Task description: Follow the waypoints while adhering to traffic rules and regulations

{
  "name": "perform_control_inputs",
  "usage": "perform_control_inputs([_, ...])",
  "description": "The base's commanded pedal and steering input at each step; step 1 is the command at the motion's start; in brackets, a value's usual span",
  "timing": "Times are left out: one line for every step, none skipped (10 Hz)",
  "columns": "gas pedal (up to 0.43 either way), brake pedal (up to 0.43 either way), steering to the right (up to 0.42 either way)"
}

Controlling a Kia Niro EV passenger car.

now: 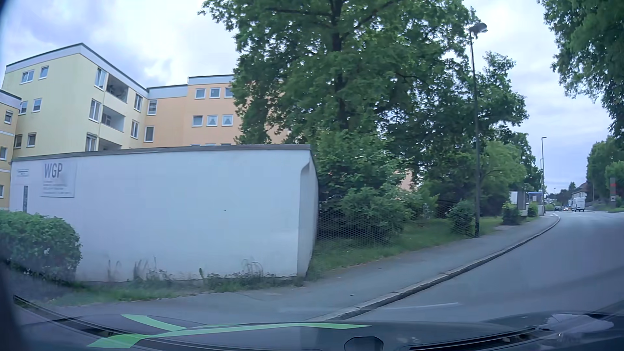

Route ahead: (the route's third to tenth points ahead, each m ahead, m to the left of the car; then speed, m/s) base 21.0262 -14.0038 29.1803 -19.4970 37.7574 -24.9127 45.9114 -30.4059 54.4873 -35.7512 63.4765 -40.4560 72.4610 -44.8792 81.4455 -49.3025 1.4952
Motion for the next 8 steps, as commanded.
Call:
perform_control_inputs([0.059, 0.000, 0.970])
perform_control_inputs([0.059, 0.000, 0.969])
perform_control_inputs([0.059, 0.000, 0.969])
perform_control_inputs([0.059, 0.000, 0.968])
perform_control_inputs([0.087, 0.000, 0.960])
perform_control_inputs([0.118, 0.000, 0.940])
perform_control_inputs([0.110, 0.000, 0.908])
perform_control_inputs([0.079, 0.000, 0.852])
